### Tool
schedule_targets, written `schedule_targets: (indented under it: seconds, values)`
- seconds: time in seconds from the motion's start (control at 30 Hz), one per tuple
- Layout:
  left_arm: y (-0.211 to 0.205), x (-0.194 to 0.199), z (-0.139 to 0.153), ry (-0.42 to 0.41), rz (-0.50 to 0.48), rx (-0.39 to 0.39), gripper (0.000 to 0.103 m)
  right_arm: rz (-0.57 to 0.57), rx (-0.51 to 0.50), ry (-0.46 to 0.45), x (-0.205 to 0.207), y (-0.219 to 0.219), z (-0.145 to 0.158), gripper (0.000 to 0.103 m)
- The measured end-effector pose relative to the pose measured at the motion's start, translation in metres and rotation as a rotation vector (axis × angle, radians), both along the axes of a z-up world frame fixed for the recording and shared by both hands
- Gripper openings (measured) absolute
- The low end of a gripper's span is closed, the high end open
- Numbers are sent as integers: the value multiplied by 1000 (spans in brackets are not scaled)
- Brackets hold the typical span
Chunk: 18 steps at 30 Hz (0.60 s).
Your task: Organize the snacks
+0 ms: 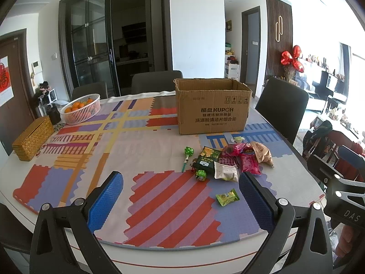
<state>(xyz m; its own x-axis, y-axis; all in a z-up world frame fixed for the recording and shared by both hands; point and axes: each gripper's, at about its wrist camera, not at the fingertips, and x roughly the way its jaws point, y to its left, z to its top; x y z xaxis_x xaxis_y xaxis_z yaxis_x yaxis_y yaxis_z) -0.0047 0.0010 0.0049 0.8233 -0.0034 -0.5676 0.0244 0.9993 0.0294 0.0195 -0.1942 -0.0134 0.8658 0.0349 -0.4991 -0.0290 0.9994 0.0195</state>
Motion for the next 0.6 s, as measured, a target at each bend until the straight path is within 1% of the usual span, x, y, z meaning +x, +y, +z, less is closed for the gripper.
schedule_targets:
  seconds: [0.5, 0.6]
  values:
    - [-2, 1, 6, -5, -1, 2, 103, 0, -2, -2, 0, 0, 0, 102]
    - [-2, 2, 4, -4, -3, 1, 103, 0, -3, -2, 0, 0, 0, 102]
